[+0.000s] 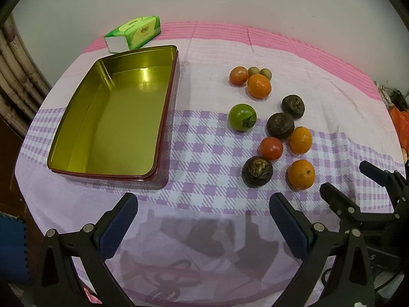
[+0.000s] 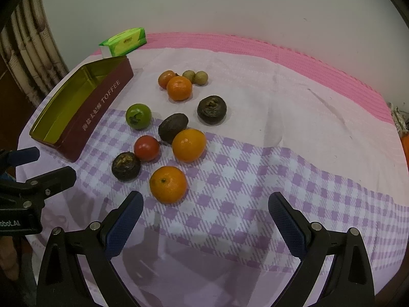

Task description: Organize fruits

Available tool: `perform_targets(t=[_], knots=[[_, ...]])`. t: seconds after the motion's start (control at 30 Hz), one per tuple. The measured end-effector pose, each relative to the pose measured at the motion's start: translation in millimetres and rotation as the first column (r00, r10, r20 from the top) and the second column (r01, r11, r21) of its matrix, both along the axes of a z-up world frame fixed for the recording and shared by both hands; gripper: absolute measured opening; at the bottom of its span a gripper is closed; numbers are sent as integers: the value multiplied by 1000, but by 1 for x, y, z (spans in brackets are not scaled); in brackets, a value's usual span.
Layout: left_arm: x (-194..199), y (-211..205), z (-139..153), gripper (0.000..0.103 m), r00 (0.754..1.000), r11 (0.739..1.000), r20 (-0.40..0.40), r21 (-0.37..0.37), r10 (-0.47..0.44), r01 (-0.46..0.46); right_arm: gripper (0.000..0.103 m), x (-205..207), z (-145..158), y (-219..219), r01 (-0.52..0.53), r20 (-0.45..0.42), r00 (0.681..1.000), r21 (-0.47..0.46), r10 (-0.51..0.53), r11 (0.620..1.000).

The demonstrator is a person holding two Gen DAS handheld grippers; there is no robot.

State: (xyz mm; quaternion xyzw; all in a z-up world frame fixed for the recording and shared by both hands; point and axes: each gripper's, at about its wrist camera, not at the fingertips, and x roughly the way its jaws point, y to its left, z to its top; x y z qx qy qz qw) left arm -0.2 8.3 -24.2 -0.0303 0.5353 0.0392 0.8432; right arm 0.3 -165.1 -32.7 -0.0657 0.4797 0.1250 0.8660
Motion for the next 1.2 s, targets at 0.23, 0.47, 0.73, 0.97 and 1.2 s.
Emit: perform_targets(t=[0.23, 0.47, 0.73, 0.97, 1.2], knots=[[3, -9, -3, 102, 999, 999, -5, 3, -42, 42, 98, 5, -2, -8, 32, -20, 999, -4, -32, 999], [10, -17, -6, 99, 994, 994, -12, -34, -105, 105, 98, 11, 0, -19, 72, -24, 997, -4, -72, 997], [26, -39, -21, 76, 976, 977, -53, -35, -213, 212, 98, 17, -1, -35, 118, -36, 992, 16, -117, 993], [40, -41, -34, 61, 968, 971, -82, -56, -238, 234, 98, 20, -7, -39, 125, -60, 991, 23, -124, 992], [56, -41, -46, 51, 961, 965, -108, -93, -253, 244, 98, 23, -11, -40, 131, -77, 989, 29, -128, 991]])
